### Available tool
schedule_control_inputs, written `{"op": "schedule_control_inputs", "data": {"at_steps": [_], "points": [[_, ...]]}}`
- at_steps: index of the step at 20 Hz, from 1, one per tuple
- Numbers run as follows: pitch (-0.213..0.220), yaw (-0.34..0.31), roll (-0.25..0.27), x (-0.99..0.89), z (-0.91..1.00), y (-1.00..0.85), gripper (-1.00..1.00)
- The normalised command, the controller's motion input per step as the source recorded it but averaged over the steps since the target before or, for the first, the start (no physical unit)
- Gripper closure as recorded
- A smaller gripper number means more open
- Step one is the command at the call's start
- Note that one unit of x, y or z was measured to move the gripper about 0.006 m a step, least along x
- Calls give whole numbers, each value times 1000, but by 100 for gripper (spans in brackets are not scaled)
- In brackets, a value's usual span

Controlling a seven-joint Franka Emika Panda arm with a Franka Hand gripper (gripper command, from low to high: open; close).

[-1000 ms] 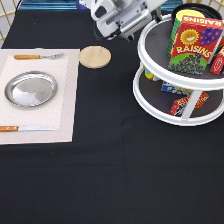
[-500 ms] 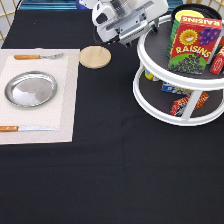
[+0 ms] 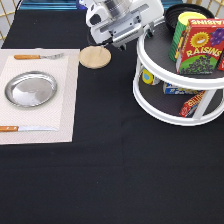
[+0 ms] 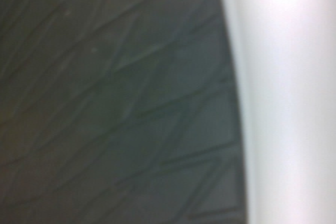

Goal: Pick up the bowl from the lazy Susan and put bowl on the plate

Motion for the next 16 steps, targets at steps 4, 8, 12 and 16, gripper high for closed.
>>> {"op": "schedule_control_inputs", "data": {"at_steps": [4, 8, 12, 16], "points": [[2, 6, -33, 810, -3, -126, -100], [24, 31, -38, 979, 0, 0, -100], [64, 34, -39, 986, 34, 9, -100], [60, 20, -12, 750, 208, -6, -100]]}}
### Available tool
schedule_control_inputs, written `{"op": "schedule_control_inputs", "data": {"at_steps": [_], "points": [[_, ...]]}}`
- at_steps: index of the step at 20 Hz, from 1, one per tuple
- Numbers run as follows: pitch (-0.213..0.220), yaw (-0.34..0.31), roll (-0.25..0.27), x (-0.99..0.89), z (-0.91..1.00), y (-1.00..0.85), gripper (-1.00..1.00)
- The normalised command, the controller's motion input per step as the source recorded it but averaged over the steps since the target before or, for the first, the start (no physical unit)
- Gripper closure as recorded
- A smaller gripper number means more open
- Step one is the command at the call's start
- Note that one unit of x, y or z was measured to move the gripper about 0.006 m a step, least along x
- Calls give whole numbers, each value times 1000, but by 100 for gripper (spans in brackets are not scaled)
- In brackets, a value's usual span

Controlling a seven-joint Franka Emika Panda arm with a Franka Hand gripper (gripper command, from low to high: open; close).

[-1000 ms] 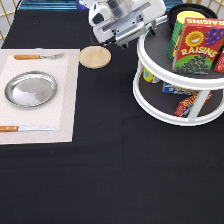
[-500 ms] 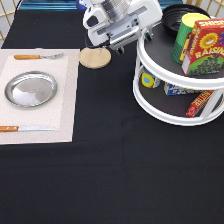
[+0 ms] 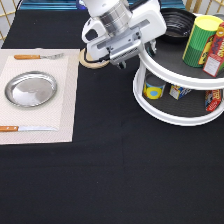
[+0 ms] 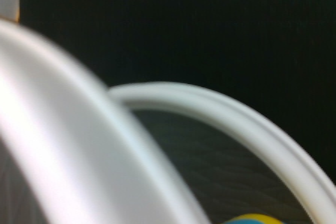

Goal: Pick up the bowl from the lazy Susan and put bowl on the plate

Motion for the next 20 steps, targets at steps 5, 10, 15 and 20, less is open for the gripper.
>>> {"op": "schedule_control_inputs", "data": {"at_steps": [5, 10, 15, 20], "points": [[92, 32, -1, 543, 343, -42, -100], [120, 28, -5, 151, 750, -94, -100], [73, 0, -103, -107, 1000, -31, -100], [14, -2, -244, -723, 849, 255, -100]]}}
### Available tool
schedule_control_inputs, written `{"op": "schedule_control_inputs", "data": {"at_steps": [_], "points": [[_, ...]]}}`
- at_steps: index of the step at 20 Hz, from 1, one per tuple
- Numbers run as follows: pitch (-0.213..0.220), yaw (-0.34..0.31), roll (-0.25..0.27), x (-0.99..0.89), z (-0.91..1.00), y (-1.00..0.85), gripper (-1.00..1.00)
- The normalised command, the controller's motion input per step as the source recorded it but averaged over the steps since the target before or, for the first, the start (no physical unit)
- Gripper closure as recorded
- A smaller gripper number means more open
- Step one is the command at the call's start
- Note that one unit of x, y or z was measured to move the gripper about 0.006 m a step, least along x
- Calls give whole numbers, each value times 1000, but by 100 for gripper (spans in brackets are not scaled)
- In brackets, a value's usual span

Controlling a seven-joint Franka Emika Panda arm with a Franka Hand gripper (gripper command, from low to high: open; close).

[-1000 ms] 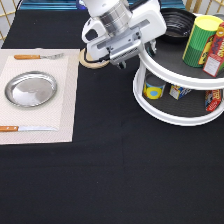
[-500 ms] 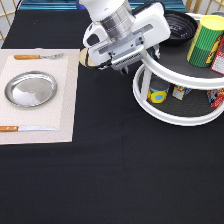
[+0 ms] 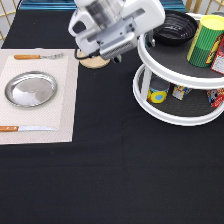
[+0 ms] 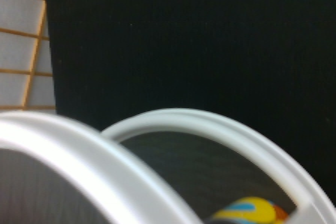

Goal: Pick up the bowl from the lazy Susan and put bowl on the plate

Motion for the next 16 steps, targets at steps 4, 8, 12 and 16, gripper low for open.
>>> {"op": "schedule_control_inputs", "data": {"at_steps": [4, 8, 12, 16], "points": [[4, 0, -299, -924, 451, 436, -100], [5, 0, -266, -871, 116, 530, -100], [-19, 1, -189, -903, -57, 611, -100], [-66, 1, -123, -908, -182, 635, -100]]}}
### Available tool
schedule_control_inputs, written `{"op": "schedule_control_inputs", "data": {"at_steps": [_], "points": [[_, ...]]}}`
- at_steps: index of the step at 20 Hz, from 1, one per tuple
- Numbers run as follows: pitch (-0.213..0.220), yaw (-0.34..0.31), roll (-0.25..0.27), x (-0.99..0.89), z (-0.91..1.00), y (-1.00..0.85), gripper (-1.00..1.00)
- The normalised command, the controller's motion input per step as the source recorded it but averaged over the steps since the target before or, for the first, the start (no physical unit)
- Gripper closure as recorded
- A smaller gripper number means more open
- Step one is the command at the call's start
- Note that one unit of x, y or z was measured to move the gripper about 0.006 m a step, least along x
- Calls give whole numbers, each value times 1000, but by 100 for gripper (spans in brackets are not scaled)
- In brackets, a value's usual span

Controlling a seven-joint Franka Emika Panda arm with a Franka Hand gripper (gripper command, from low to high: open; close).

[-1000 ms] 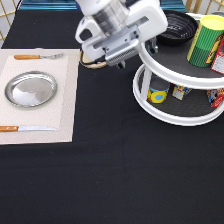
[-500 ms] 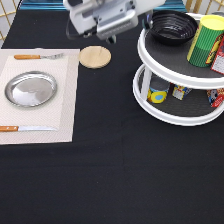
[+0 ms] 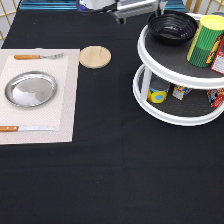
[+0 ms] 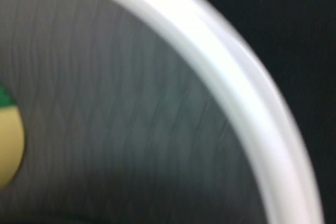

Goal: Pick up the bowl from the lazy Susan and put bowl on the plate

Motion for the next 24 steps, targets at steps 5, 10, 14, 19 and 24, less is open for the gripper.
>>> {"op": "schedule_control_inputs", "data": {"at_steps": [5, 10, 14, 19, 24], "points": [[-127, 0, -123, -897, -418, 383, -100], [-162, 0, -187, -590, -431, 74, -100], [-124, 0, -212, -268, -255, 36, -100], [-12, 0, -189, -5, 139, 34, 100], [0, 0, -174, 0, 187, 57, 100]]}}
